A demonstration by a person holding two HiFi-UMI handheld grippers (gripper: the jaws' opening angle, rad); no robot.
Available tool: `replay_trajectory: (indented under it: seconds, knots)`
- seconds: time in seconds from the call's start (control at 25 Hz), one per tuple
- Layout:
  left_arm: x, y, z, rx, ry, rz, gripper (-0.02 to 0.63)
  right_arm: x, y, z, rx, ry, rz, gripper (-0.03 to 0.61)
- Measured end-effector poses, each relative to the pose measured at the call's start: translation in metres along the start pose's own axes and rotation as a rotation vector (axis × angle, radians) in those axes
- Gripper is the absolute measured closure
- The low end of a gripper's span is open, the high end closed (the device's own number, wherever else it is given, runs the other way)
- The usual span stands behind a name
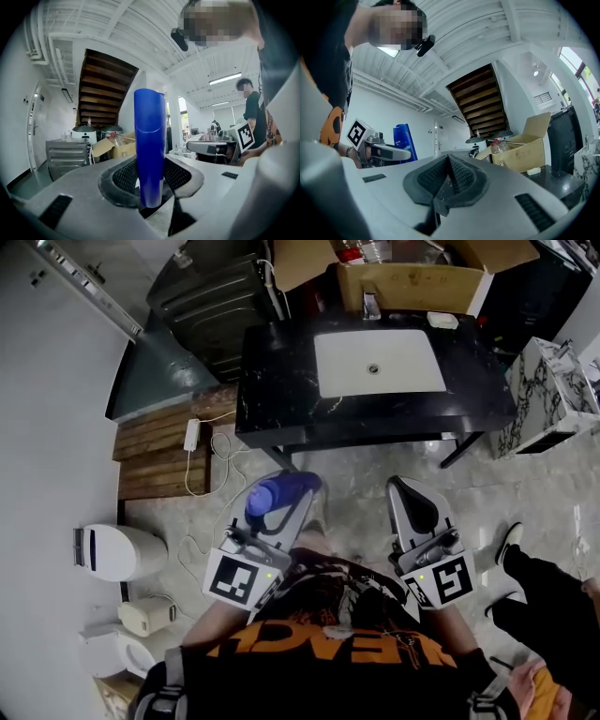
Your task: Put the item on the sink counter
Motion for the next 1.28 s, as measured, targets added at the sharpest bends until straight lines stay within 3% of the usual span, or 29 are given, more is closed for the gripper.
replay_trajectory:
  seconds: [0.32,0.64,0.96,1.28]
  knots:
    - [0.026,-0.084,0.070,0.030,0.047,-0.037,0.443,-0.002,-0.076,-0.045,0.064,-0.008,-0.015,0.565]
    - [0.037,-0.176,0.181,0.037,0.045,-0.086,0.443,0.001,-0.213,-0.088,0.076,0.034,0.064,0.565]
    - [0.089,-0.233,0.290,0.016,0.044,0.024,0.443,0.023,-0.346,-0.124,0.039,-0.035,0.120,0.565]
    - [0.130,-0.274,0.338,0.020,0.031,0.093,0.443,0.058,-0.410,-0.149,0.034,-0.005,0.168,0.565]
Point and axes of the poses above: the fingertips, and each gripper's own axes: y backward along the fingers, z to its left, x out of its underside, the point moved 7 cm from there along y, backward along the fingers, and after that the axes turned 10 degrees about -y, right-handed, at the moved point
